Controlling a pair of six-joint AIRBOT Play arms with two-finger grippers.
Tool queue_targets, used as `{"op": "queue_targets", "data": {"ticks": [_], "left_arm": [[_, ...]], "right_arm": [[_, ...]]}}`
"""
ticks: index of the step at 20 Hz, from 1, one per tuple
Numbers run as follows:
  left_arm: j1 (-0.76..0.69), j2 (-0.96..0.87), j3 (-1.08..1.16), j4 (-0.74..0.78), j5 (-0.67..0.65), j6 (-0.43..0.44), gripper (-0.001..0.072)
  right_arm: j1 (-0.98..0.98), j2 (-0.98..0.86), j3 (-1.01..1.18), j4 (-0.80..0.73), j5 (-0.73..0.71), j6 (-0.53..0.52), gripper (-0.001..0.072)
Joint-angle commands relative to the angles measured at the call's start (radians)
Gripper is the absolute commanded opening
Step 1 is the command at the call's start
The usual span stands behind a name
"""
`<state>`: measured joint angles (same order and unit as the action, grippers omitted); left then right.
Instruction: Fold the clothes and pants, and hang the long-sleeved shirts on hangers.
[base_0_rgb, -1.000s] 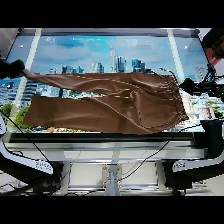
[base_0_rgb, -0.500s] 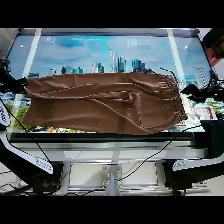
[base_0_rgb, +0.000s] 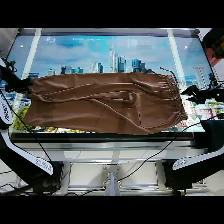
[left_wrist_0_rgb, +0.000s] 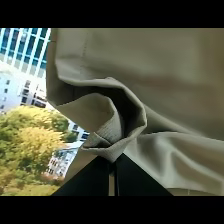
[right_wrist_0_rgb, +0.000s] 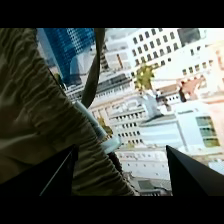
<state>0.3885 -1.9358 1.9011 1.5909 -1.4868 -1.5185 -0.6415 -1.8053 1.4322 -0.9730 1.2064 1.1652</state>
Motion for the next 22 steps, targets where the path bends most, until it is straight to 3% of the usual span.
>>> {"op": "queue_targets", "data": {"ticks": [1,11,13,16,19,20,22], "left_arm": [[-0.022,-0.001,0.000,-0.005,0.014,-0.001,0.0029],[-0.040,-0.001,0.000,-0.005,0.018,-0.001,0.0029],[-0.040,-0.001,0.000,-0.005,0.018,-0.001,0.0030],[-0.040,-0.002,0.000,-0.005,0.026,-0.001,0.0030],[-0.040,-0.003,0.000,-0.005,0.052,-0.001,0.0030],[-0.041,-0.003,0.000,-0.005,0.060,-0.001,0.0030],[-0.041,-0.002,0.000,-0.005,0.089,-0.001,0.0030]], "right_arm": [[0.002,-0.069,0.085,0.018,0.021,-0.006,0.0623],[0.075,-0.152,0.100,0.060,0.069,-0.055,0.0610],[0.110,-0.152,0.100,0.060,0.069,-0.087,0.0546],[0.153,-0.152,0.100,0.060,0.026,-0.101,0.0541],[0.175,-0.152,0.100,0.060,-0.020,-0.105,0.0197],[0.176,-0.151,0.100,0.061,-0.049,-0.104,0.0185],[0.174,-0.142,0.100,0.060,-0.113,-0.103,0.0020]]}}
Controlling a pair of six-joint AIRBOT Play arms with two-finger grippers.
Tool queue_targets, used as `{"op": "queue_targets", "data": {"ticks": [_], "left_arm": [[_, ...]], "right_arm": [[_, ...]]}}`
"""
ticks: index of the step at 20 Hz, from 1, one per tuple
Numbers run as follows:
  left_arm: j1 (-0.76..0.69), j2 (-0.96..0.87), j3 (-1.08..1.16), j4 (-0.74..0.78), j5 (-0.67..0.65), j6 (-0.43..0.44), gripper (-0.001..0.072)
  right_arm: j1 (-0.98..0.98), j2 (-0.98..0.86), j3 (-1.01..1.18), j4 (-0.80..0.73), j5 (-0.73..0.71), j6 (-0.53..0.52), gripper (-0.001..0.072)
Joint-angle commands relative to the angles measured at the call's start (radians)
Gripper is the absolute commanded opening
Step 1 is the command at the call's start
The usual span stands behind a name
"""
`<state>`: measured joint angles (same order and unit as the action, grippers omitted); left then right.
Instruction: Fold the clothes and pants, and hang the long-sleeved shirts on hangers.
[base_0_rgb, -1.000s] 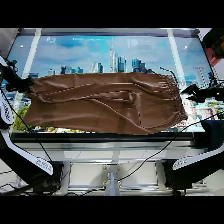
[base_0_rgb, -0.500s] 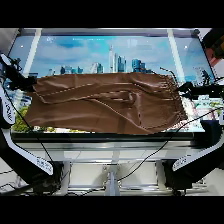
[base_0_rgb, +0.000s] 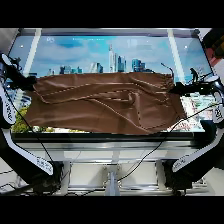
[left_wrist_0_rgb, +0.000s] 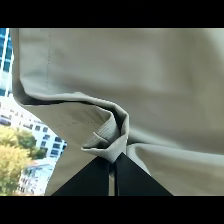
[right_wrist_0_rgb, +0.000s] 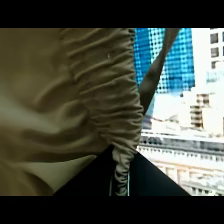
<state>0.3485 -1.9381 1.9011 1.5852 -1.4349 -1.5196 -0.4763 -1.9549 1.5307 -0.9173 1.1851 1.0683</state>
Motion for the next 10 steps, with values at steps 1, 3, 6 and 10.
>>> {"op": "queue_targets", "data": {"ticks": [1,3,6,10], "left_arm": [[-0.001,0.000,0.001,0.000,0.080,0.000,0.0030],[-0.004,0.001,0.004,-0.074,0.209,0.000,0.0030],[-0.028,0.000,0.003,-0.206,0.449,-0.011,0.0029],[-0.079,-0.006,0.003,-0.208,0.620,-0.081,0.0029]], "right_arm": [[0.002,0.016,0.002,0.005,-0.127,0.004,0.0023],[-0.007,0.040,0.002,0.008,-0.216,0.077,0.0023],[-0.012,0.082,0.002,0.009,-0.357,0.167,0.0022],[-0.033,0.105,0.002,-0.033,-0.380,0.185,0.0023]]}}
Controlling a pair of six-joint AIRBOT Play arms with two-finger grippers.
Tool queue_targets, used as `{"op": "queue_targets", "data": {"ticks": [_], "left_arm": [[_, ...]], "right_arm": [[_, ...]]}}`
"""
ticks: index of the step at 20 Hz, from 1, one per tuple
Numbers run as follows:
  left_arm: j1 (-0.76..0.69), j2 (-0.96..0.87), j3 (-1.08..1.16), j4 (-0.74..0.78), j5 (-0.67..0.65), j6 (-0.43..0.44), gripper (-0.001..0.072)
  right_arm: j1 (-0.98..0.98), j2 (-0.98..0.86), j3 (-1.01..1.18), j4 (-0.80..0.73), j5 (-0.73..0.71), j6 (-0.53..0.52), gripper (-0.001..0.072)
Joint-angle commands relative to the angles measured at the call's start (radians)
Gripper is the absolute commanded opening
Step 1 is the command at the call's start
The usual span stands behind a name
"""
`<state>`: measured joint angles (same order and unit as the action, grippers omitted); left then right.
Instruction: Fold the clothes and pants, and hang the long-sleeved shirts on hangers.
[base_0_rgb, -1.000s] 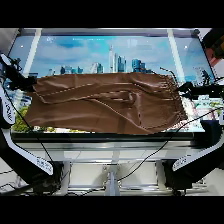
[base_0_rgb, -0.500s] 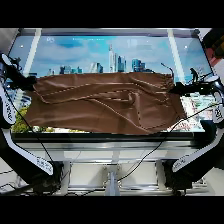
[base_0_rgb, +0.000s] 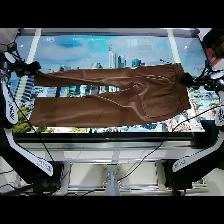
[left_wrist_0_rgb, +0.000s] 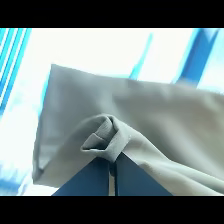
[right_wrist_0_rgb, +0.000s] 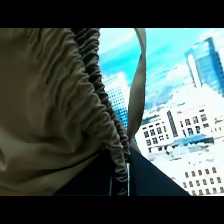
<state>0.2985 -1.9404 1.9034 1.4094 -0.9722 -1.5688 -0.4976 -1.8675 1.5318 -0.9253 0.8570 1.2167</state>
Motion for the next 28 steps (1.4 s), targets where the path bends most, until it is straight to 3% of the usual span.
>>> {"op": "queue_targets", "data": {"ticks": [1,4,9,12,14,17,25,28], "left_arm": [[-0.039,-0.008,0.001,-0.026,0.146,-0.030,0.0028],[-0.050,-0.029,0.000,-0.023,0.065,-0.022,0.0028],[-0.034,-0.044,0.000,0.129,-0.204,-0.021,0.0028],[-0.026,-0.045,0.001,0.132,-0.288,-0.012,0.0028],[-0.023,-0.046,0.001,0.132,-0.293,-0.009,0.0027],[-0.023,-0.045,0.001,0.132,-0.275,0.005,0.0027],[-0.053,-0.048,0.058,0.134,-0.066,-0.023,0.0025],[-0.063,-0.075,0.057,0.135,-0.167,-0.024,0.0026]], "right_arm": [[-0.020,0.018,0.000,-0.057,-0.035,0.062,0.0022],[-0.044,0.018,0.000,-0.192,0.037,0.171,0.0021],[-0.063,0.027,-0.003,-0.194,0.085,0.203,0.0021],[-0.048,0.067,-0.037,-0.203,0.069,0.220,0.0021],[-0.047,0.123,-0.121,-0.201,-0.014,0.267,0.0021],[-0.047,0.190,-0.239,-0.200,-0.049,0.258,0.0020],[-0.051,0.321,-0.315,-0.208,-0.067,0.259,0.0021],[-0.050,0.321,-0.316,-0.209,0.003,0.259,0.0021]]}}
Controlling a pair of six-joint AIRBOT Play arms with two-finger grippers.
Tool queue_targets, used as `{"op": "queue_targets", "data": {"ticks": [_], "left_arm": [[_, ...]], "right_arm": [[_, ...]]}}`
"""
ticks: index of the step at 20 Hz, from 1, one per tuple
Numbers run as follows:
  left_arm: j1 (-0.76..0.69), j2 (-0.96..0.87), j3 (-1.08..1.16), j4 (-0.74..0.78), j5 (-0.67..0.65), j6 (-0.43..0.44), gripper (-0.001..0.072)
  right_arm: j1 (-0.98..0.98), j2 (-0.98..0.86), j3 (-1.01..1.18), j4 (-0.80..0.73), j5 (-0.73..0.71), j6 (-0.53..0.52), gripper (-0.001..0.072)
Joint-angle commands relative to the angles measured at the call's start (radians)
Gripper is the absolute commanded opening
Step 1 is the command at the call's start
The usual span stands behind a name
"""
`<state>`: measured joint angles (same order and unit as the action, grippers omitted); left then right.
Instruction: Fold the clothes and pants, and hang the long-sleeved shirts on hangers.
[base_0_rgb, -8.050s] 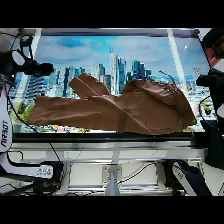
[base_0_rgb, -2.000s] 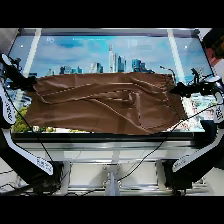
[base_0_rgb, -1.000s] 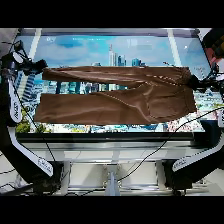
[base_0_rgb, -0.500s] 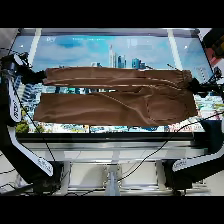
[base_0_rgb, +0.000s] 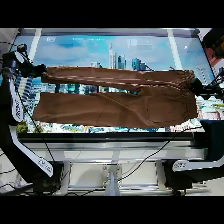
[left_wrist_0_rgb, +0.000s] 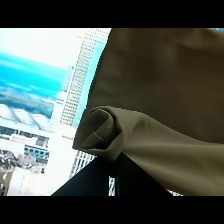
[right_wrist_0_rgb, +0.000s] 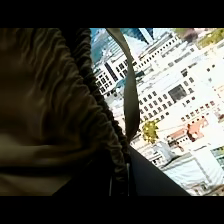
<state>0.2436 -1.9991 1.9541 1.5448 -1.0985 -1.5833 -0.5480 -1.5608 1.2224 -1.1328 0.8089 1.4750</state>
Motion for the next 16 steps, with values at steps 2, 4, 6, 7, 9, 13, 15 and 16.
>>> {"op": "queue_targets", "data": {"ticks": [2,4,6,7,9,13,15,16], "left_arm": [[-0.005,-0.039,0.006,0.003,-0.161,-0.010,0.0027],[0.006,-0.043,0.007,0.056,-0.250,-0.006,0.0028],[0.016,-0.036,0.008,0.128,-0.310,-0.006,0.0028],[0.022,-0.031,0.008,0.140,-0.326,-0.006,0.0029],[0.032,-0.024,0.008,0.138,-0.335,-0.006,0.0030],[0.029,-0.025,0.008,0.130,-0.315,-0.006,0.0045],[0.026,-0.025,0.008,0.130,-0.310,-0.006,0.0196],[0.026,-0.025,0.008,0.130,-0.309,-0.006,0.0329]], "right_arm": [[0.000,0.014,-0.006,-0.007,0.082,0.000,0.0021],[0.000,0.015,-0.006,-0.026,0.101,0.000,0.0021],[0.000,0.015,-0.006,-0.048,0.125,0.000,0.0022],[0.000,0.015,-0.006,-0.066,0.143,-0.003,0.0022],[0.000,0.015,-0.006,-0.119,0.177,-0.002,0.0022],[0.000,0.015,-0.006,-0.130,0.170,-0.002,0.0022],[0.000,0.015,-0.006,-0.128,0.143,-0.002,0.0024],[0.000,0.015,-0.005,-0.128,0.122,-0.003,0.0085]]}}
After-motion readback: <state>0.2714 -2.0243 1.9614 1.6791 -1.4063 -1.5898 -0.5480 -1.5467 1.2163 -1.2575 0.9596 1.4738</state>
